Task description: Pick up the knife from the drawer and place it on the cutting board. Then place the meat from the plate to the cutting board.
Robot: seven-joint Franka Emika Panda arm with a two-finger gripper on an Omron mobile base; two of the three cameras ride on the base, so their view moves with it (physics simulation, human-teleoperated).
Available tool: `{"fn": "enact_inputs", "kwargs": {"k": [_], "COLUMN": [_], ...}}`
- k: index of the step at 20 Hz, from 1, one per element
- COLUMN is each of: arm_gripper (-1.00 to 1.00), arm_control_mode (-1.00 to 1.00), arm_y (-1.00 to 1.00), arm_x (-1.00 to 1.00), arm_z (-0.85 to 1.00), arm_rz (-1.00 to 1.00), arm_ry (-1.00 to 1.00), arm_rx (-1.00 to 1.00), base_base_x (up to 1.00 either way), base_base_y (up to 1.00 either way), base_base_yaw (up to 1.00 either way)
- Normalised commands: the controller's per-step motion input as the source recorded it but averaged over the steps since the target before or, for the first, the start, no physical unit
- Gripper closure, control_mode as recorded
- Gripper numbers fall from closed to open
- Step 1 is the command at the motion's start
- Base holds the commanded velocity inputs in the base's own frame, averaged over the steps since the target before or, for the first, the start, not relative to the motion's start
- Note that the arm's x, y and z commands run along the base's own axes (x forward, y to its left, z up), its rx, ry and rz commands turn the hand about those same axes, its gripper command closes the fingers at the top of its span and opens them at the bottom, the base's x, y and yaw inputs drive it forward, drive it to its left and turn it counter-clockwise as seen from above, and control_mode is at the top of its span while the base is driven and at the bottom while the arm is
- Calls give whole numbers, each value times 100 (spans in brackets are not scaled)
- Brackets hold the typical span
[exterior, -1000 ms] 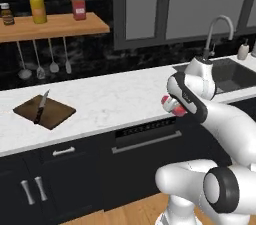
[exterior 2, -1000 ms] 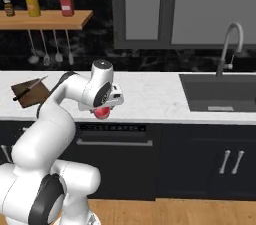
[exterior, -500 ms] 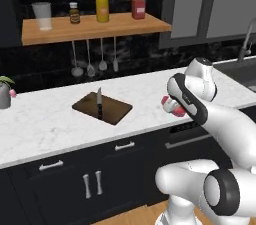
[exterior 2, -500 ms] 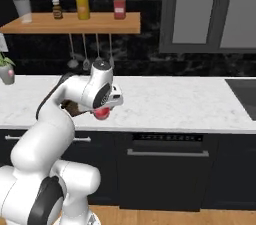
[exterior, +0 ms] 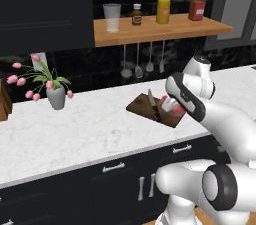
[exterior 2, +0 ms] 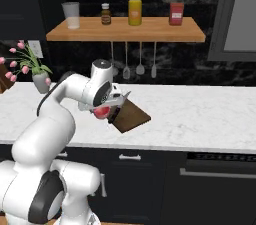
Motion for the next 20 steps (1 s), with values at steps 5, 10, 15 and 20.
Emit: {"fn": "enact_inputs", "kwargs": {"k": [5, 10, 15, 20], "arm_gripper": [100, 100, 100, 100], "arm_control_mode": [-100, -100, -100, -100], "arm_y": [0, -31, -75, -24], "arm_x": [100, 97, 73, 36], "arm_z": [-31, -6, -34, -86], "arm_rz": [-2, -7, -6, 0], "arm_ry": [29, 42, 32, 6], "arm_rx": [0, -2, -1, -1], "base_base_x": [0, 0, 0, 0], "base_base_y": [0, 0, 0, 0], "base_base_yaw": [0, 0, 0, 0]}}
